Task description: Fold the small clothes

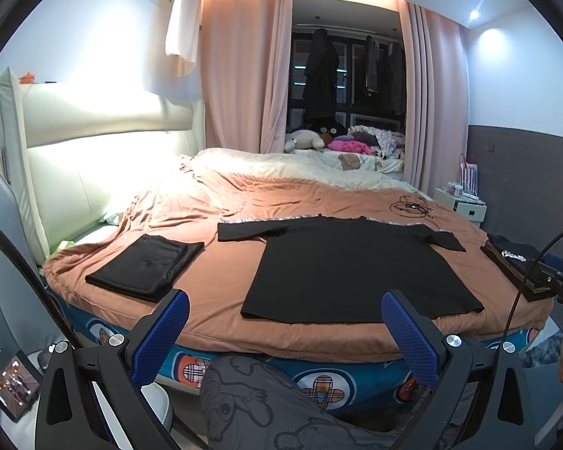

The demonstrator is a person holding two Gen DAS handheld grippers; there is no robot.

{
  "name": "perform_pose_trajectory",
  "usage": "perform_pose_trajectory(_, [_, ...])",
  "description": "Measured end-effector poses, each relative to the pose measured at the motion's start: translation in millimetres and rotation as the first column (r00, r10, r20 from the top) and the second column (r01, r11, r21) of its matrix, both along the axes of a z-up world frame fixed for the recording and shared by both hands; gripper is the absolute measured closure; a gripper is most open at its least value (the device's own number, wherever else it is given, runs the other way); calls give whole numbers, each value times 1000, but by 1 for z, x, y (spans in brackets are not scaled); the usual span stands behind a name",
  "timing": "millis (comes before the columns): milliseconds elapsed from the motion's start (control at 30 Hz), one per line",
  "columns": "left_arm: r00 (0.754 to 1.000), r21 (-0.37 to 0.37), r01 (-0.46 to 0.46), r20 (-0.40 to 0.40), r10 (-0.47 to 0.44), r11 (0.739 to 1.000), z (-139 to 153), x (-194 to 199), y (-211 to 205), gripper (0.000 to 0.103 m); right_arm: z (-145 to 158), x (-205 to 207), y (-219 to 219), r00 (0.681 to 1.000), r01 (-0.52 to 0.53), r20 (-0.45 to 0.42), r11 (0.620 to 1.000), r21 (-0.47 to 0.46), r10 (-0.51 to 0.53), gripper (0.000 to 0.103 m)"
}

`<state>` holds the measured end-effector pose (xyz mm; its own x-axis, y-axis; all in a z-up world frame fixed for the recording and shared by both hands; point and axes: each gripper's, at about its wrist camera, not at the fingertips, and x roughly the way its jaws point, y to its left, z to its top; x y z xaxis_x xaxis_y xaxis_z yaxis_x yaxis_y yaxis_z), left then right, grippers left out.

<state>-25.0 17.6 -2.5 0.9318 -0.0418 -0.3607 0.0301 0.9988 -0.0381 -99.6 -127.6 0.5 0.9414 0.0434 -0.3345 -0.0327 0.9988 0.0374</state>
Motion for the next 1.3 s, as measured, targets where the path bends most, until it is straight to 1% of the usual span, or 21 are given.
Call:
perform_pose_trajectory(133, [1000,-3,-2,-6,2,1000,-1,1,0,0,1,2,1,1000,4,2,1000,-16,-4,0])
perform_pose_trajectory(300, [1000,0,-6,-20,6,1000,-2,11,1,0,2,12,-1,1000,2,-4,1000,-14,-2,0])
perform_pose_trajectory(400, [1000,-2,-8,-28,8,1000,-3,20,2,0,2,20,-2,1000,-15,-10,1000,-1,15,0])
perform_pose_trajectory(600, [999,1,-9,-36,9,1000,-3,48,6,0,8,46,-8,999,-30,-13,1000,-8,30,0])
perform_pose_trajectory(867, [998,5,-18,-64,18,1000,-6,100,15,0,11,97,-18,999,-26,-44,1000,0,26,0])
perform_pose_trajectory(1067, [996,-2,-30,-81,29,1000,-6,149,32,0,13,141,-18,997,-29,-74,999,24,30,0])
perform_pose_trajectory(1167, [993,2,-60,-98,60,998,-8,177,44,0,12,167,-20,995,-40,-92,998,44,44,0])
perform_pose_trajectory(1300, [990,-17,-88,-116,86,996,-11,213,62,0,16,203,-20,992,-49,-114,998,51,54,0])
